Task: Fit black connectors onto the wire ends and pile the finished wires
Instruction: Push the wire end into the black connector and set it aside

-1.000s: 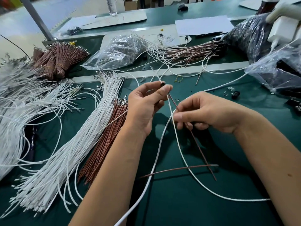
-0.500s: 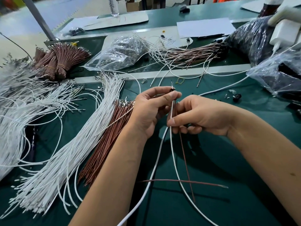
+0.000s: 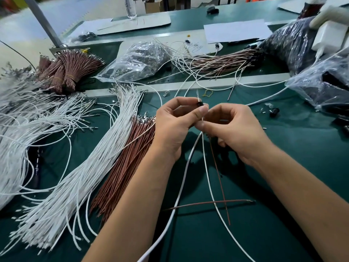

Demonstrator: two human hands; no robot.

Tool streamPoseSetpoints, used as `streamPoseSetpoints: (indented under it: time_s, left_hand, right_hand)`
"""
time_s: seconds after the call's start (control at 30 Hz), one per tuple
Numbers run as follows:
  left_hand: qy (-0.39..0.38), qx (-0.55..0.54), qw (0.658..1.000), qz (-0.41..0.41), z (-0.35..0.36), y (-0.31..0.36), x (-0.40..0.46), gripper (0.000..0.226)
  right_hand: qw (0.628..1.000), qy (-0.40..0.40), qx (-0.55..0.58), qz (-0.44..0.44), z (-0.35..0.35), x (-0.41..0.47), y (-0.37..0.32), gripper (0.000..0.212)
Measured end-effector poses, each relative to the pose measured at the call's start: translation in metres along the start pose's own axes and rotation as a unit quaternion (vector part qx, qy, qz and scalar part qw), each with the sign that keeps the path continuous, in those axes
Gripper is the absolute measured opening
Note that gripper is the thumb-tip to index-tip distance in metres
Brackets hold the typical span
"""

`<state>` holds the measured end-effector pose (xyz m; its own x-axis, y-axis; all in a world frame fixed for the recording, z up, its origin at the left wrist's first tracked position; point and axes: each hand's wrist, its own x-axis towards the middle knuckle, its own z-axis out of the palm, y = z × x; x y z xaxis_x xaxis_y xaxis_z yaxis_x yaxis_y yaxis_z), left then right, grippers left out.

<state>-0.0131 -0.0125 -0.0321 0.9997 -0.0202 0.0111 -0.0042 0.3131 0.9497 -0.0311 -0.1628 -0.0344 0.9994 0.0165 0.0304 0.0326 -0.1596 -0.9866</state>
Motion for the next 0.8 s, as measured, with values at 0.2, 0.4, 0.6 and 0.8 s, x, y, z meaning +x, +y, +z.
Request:
streamPoseSetpoints:
  time_s: [0.2, 0.4, 0.6, 0.8]
  left_hand:
    - [0.067, 0.043, 0.996, 0.045, 0.003, -0.004, 0.002, 0.022]
    - [0.063, 0.049, 0.996, 0.049, 0.003, -0.008, 0.003, 0.022]
    - [0.050, 0.043, 0.997, 0.026, 0.001, -0.007, 0.003, 0.019]
    - [0.042, 0.031, 0.999, -0.002, 0.000, -0.003, 0.002, 0.019]
  right_hand:
    - [0.954, 0.104, -0.225, -0.169, 0.010, -0.006, 0.000, 0.028]
    - [0.939, 0.121, -0.269, -0.176, 0.015, -0.009, 0.002, 0.015]
    - [0.938, 0.106, -0.274, -0.182, 0.015, -0.011, -0.001, 0.011]
    - [0.928, 0.100, -0.287, -0.214, 0.016, -0.013, -0.003, 0.011]
